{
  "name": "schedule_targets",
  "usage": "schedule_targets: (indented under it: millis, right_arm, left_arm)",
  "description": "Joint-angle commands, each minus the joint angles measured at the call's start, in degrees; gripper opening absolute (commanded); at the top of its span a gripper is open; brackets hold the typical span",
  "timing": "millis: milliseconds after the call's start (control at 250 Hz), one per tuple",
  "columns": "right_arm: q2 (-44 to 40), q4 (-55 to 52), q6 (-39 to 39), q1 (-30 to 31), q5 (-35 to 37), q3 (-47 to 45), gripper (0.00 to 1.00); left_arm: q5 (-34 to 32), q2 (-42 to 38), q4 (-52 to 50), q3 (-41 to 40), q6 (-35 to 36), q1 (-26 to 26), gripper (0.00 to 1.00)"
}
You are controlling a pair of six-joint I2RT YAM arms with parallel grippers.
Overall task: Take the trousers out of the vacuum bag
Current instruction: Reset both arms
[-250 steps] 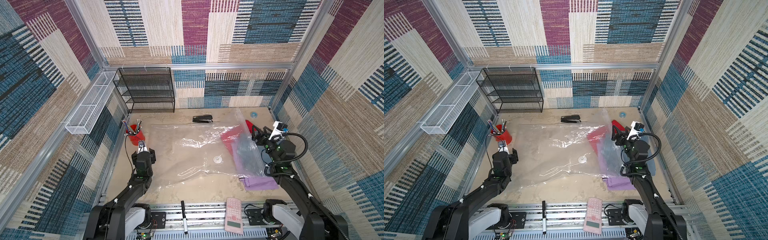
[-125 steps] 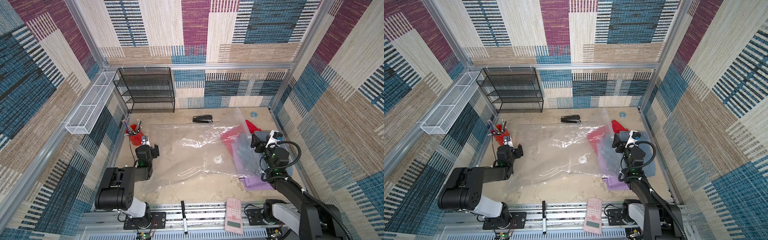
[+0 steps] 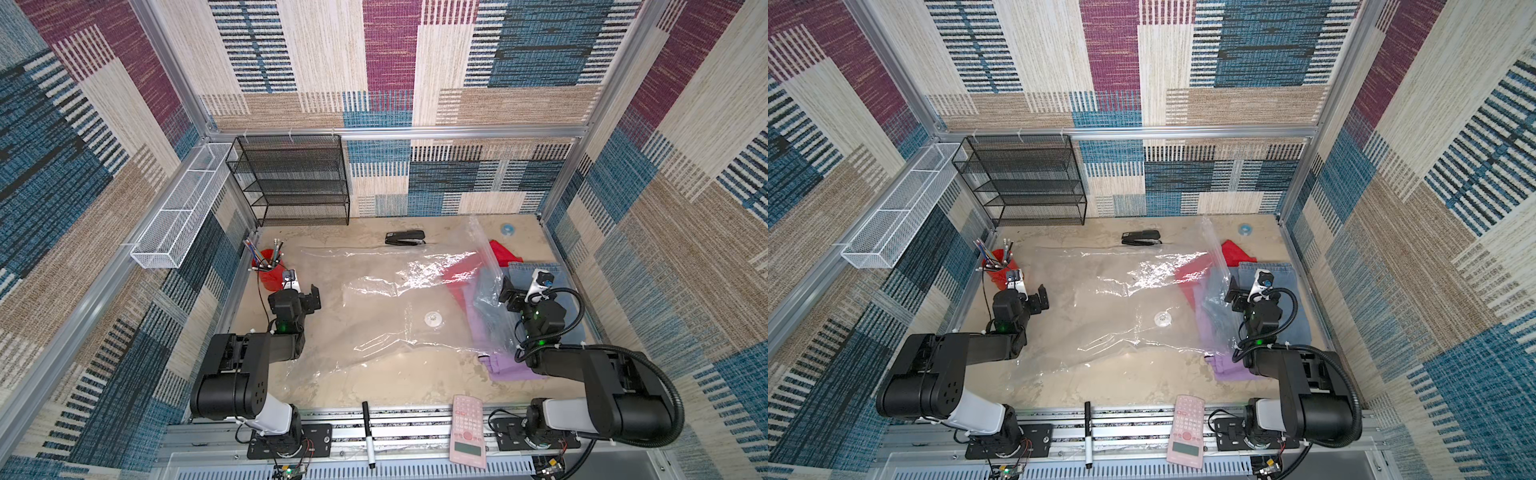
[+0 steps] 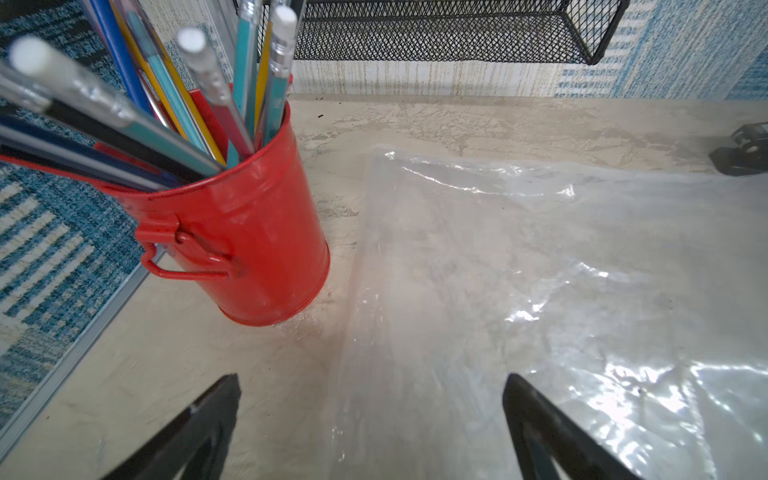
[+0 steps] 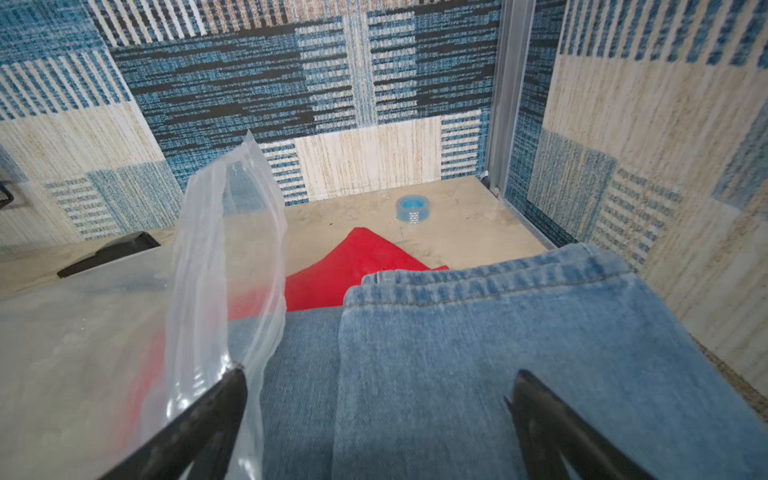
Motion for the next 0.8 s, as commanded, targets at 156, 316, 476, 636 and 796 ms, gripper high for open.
schedule_targets:
  millis: [156, 316, 476, 636, 796]
  right_arm:
    - [7.8, 20.2, -1.8, 0.0, -3.4, -3.5, 1.00]
    - [8.6, 16.3, -3.4, 0.5, -6.3, -0.9, 0.99]
    - [8.5, 15.4, -3.7, 0.6, -6.2, -0.5, 0.99]
    - [8.4, 15.7, -3.7, 0.7, -6.3, -0.7, 1.00]
    - [8.4, 15.6, -3.7, 0.7, -6.4, -0.6, 0.99]
  left_arm:
    - [0.1, 0.0, 1.8, -0.1, -0.5, 0.0, 1.00]
    - [0.0, 0.0, 1.8, -0.1, -0.5, 0.1, 1.00]
    - [0.2, 0.0, 1.9, -0.2, -0.4, 0.1, 1.00]
    - [0.2, 0.0, 1.9, -0.2, -0.4, 0.1, 1.00]
    - [0.2, 0.1, 1.8, -0.1, -0.5, 0.1, 1.00]
